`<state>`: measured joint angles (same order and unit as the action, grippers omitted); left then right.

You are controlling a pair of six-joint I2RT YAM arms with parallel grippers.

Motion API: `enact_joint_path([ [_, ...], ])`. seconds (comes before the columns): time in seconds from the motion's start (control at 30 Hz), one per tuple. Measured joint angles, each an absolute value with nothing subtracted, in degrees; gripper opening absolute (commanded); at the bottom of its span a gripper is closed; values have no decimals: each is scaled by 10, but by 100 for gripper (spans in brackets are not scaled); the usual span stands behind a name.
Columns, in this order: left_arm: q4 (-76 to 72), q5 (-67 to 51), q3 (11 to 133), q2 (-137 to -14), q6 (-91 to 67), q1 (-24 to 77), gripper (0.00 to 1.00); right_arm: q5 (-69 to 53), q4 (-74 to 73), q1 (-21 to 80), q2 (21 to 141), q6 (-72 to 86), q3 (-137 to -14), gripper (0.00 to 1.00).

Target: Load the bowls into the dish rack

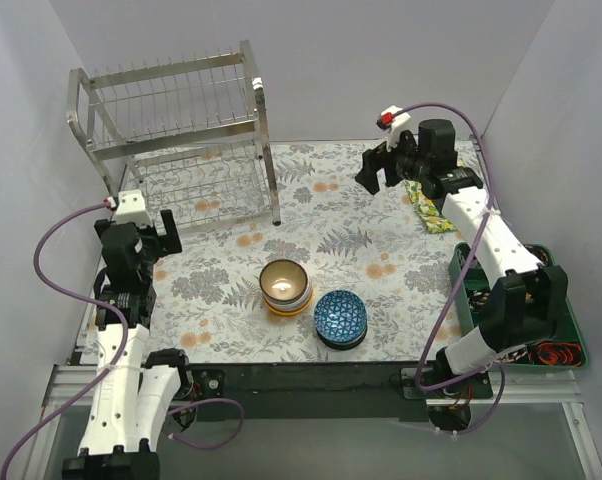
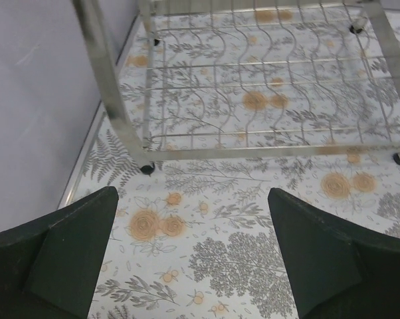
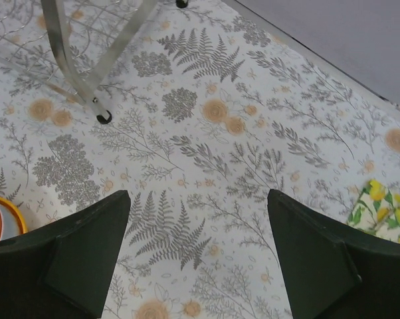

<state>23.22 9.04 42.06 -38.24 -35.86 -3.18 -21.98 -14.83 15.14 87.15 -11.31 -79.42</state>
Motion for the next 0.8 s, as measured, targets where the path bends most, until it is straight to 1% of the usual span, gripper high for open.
enact_joint_path([
  [0.27,174,167,424,-402,-361,-107,98,-281,-67,210,955,-123,-814,94],
  [0.47,123,182,430,-489,-378,-215,98,-286,-17,271,1021,-131,-878,95],
  [0.63,88,141,430,-521,-367,-232,98,-269,18,306,1092,-132,-967,95],
  [0.8,27,71,427,-529,-349,-232,98,-262,30,309,1155,-116,-1044,95],
])
